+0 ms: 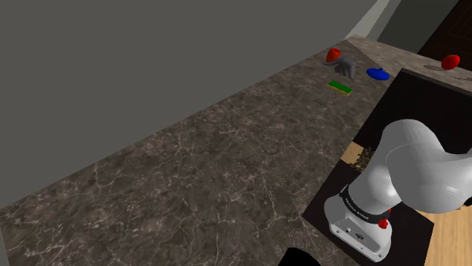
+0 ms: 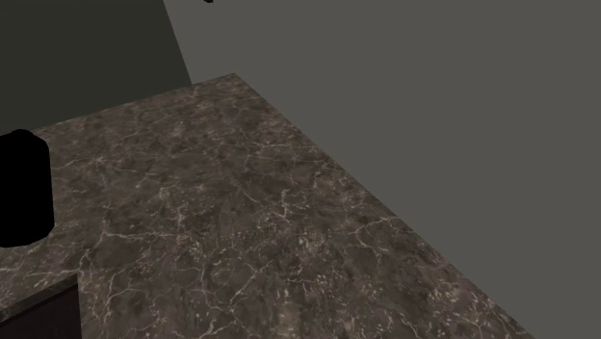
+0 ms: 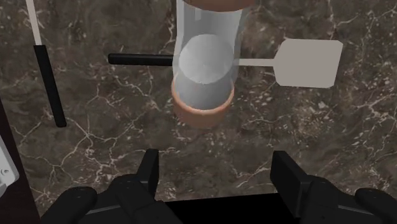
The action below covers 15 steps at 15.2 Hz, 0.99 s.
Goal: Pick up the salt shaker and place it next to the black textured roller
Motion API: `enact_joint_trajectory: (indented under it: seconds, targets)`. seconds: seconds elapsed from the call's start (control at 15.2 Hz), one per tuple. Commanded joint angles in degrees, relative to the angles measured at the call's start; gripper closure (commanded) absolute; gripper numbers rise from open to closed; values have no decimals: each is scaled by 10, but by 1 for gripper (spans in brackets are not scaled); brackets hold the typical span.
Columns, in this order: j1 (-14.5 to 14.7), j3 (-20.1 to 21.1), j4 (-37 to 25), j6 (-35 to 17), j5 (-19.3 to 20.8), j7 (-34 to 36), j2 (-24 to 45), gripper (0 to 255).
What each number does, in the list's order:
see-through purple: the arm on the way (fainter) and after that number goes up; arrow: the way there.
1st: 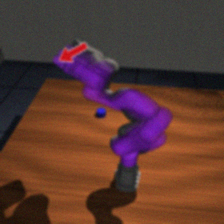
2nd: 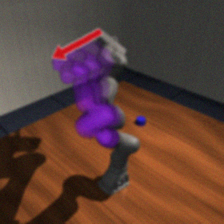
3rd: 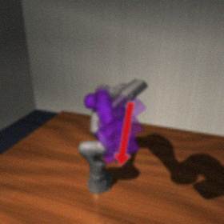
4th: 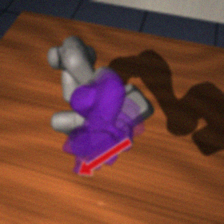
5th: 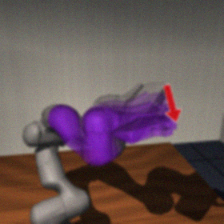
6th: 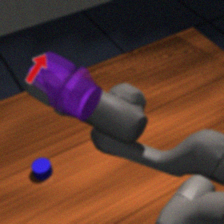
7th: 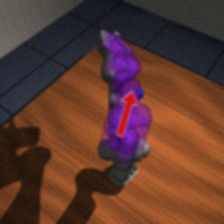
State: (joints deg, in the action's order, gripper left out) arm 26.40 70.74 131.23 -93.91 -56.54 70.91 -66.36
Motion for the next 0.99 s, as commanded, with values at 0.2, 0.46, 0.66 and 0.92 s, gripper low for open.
enact_joint_trajectory:
  seconds: [0.2, 0.46, 0.66, 0.92]
  targets:
    - [0, -14, -11, 13, 12, 3, 3, 0]
    - [-3, -50, -46, 48, 42, 13, 15, 0]
    - [-3, -50, -46, 48, 43, 13, 15, 0]
    - [-3, -50, -46, 48, 43, 13, 15, 0]
